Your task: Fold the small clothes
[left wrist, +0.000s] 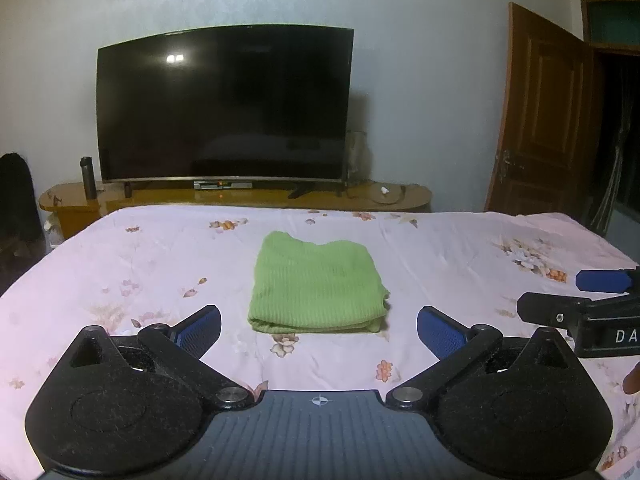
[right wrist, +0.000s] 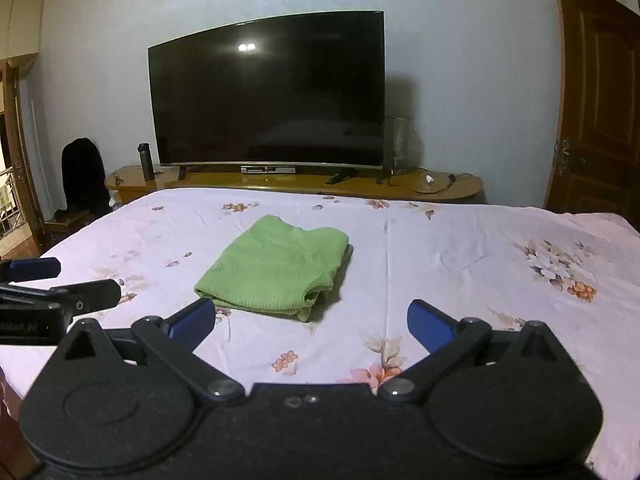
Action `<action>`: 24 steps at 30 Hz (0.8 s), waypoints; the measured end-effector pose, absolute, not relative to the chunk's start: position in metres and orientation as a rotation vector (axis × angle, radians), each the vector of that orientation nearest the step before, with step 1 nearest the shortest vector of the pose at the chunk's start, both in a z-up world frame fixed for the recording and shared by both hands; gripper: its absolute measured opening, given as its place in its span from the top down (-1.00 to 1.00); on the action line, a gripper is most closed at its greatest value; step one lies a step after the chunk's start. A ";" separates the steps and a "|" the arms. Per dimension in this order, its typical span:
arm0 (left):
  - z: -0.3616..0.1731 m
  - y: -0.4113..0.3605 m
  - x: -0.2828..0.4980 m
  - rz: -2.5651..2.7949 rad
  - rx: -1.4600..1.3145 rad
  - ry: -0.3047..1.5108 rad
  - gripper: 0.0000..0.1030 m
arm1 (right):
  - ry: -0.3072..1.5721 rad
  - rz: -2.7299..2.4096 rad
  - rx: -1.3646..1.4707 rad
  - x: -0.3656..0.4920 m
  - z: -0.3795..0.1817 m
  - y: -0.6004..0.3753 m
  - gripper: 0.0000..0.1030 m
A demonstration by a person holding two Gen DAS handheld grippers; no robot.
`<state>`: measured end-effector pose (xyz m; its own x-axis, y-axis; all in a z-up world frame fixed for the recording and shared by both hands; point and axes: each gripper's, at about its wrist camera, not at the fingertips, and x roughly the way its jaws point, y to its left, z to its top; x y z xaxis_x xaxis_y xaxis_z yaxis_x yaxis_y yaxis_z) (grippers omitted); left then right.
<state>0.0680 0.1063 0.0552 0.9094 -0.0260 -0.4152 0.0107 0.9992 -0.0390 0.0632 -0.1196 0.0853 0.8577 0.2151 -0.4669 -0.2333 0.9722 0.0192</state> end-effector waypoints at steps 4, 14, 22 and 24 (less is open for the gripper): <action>0.056 0.103 0.068 -0.019 -0.034 0.428 -1.00 | 0.482 0.235 -0.039 0.063 0.085 -0.120 -0.99; 0.055 0.097 0.066 -0.025 -0.028 0.430 -1.00 | 0.483 0.226 -0.032 0.059 0.086 -0.126 -0.99; 0.056 0.096 0.066 -0.021 -0.029 0.426 -1.00 | 0.478 0.224 -0.031 0.059 0.087 -0.128 -0.99; 0.056 0.097 0.066 -0.020 -0.029 0.425 -1.00 | 0.478 0.227 -0.031 0.059 0.087 -0.128 -0.99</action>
